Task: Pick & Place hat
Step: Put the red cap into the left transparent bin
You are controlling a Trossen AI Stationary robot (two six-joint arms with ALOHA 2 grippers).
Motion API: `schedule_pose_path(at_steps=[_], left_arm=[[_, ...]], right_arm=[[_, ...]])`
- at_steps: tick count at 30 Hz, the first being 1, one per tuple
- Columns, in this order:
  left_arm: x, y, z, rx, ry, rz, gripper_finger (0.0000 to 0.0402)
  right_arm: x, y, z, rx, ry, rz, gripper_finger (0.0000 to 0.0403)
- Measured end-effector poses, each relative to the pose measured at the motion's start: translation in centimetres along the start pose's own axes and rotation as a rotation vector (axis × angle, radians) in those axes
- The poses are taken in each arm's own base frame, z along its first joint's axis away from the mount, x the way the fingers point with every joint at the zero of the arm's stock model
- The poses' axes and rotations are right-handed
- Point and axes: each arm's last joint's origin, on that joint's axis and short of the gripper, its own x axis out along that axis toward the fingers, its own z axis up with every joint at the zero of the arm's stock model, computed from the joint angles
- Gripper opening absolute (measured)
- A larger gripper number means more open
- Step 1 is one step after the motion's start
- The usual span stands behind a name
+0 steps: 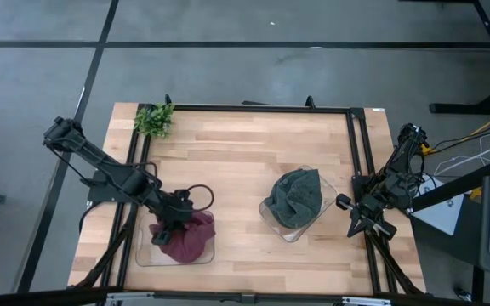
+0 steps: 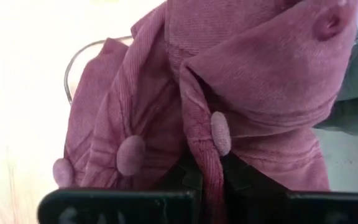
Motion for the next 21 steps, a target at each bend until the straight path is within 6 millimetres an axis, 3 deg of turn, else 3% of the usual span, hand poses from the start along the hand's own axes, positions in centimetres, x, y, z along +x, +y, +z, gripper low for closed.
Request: schedule_pose_path(at_steps=[8, 21], left_arm=[[0.2, 0.4, -0.7, -0.008, 0.010, -0.005, 0.0025], [-2.6, 1.9, -0.1, -0.027, -0.156, 0.060, 0.0146]], right_arm=[[0.0, 0.0, 0.0, 0.000, 0.000, 0.000, 0.0006], [0.0, 0.0, 0.0, 0.000, 0.000, 0.000, 0.0006]])
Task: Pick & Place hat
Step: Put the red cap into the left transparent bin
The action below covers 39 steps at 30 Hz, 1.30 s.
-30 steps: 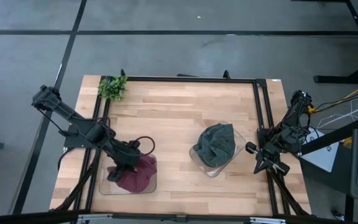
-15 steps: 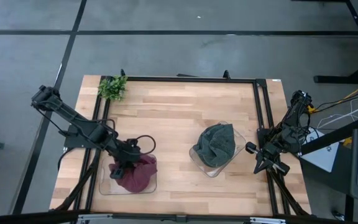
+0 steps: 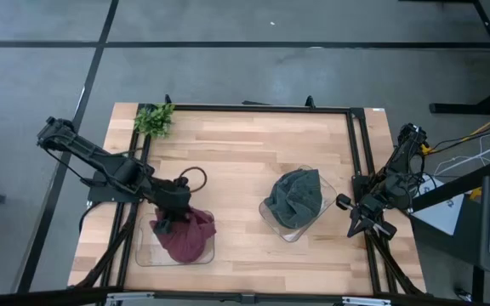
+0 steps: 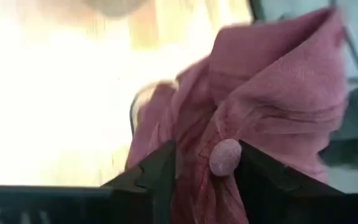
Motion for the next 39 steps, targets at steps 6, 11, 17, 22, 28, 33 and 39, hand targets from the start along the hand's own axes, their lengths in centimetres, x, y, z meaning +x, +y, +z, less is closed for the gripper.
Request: schedule_pose_path(at_steps=[6, 11, 17, 22, 28, 33, 39], left_arm=[[-2.1, 0.0, 0.6, 0.030, -0.139, -0.045, 0.0176], [-3.3, -0.3, 0.5, 0.027, -0.197, -0.078, 0.0180], [-3.6, -0.3, 0.1, -0.017, -0.178, -0.060, 0.0181], [-3.7, -0.2, 0.1, -0.025, -0.191, -0.038, 0.0187], [-6.2, -1.6, 1.9, 0.005, -0.339, -0.168, 0.0193], [-6.3, -4.1, 2.3, 0.089, -0.283, -0.382, 0.0182], [-3.0, -6.6, 1.3, 0.180, -0.116, -0.418, 0.0150]], right_arm=[[0.0, 0.0, 0.0, 0.000, 0.000, 0.000, 0.0006], [0.0, 0.0, 0.0, 0.000, 0.000, 0.000, 0.0006], [0.0, 0.0, 0.0, 0.000, 0.000, 0.000, 0.0006], [0.0, 0.0, 0.0, 0.000, 0.000, 0.000, 0.0006], [0.0, 0.0, 0.0, 0.000, 0.001, 0.000, 0.0006], [0.0, 0.0, 0.0, 0.000, 0.000, 0.000, 0.0006], [0.0, 0.0, 0.0, 0.000, 0.000, 0.000, 0.0006]])
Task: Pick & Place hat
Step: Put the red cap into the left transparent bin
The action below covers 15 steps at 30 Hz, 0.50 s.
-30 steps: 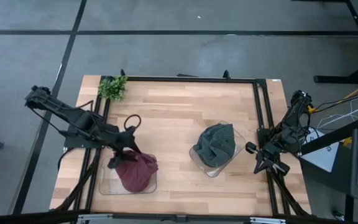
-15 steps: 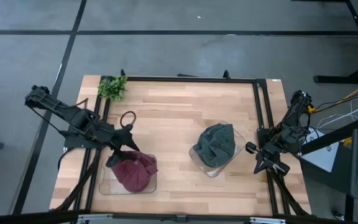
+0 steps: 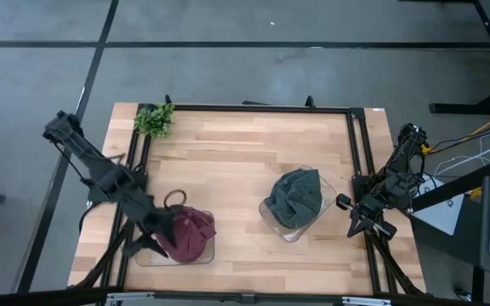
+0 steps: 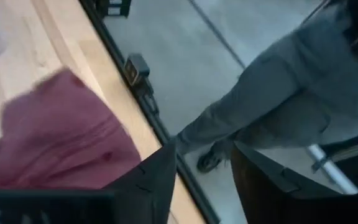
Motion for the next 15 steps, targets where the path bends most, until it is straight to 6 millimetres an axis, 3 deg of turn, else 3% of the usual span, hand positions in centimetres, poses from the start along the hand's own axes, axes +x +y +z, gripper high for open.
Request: schedule_pose_path(at_steps=[11, 15], left_arm=[[2.8, 1.7, -1.3, 0.039, 0.183, 0.119, 0.0032], [3.8, 2.7, -2.6, 0.004, 0.225, 0.146, 0.0004]], right_arm=[[0.0, 0.0, 0.0, 0.000, 0.000, 0.000, 0.0006], [0.0, 0.0, 0.0, 0.000, 0.000, 0.000, 0.0006]])
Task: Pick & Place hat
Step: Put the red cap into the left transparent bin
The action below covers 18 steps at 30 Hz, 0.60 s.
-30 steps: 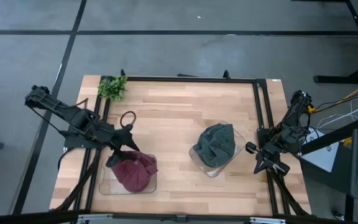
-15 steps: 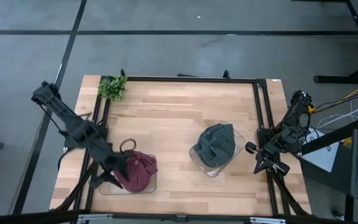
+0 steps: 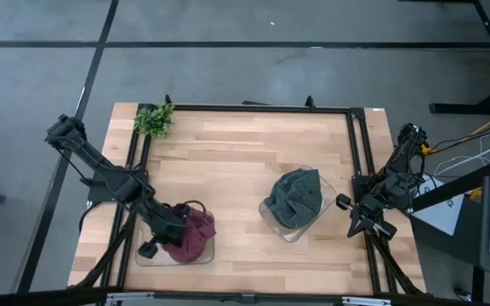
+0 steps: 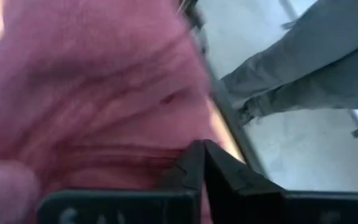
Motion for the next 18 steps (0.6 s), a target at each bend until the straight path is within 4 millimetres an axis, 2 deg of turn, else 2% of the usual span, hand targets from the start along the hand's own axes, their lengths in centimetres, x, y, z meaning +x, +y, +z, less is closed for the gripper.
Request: schedule_pose_path(at_steps=[6, 11, 18], left_arm=[[2.2, 1.2, -2.2, -0.088, 0.063, 0.045, 0.0002], [2.7, 2.3, -3.2, -0.130, 0.071, 0.137, 0.0003], [2.9, 3.5, -3.6, -0.168, 0.090, 0.187, 0.0002]], right_arm=[[0.0, 0.0, 0.0, 0.000, 0.000, 0.000, 0.0006], [0.0, 0.0, 0.0, 0.000, 0.000, 0.000, 0.0006], [0.0, 0.0, 0.0, 0.000, 0.000, 0.000, 0.0006]])
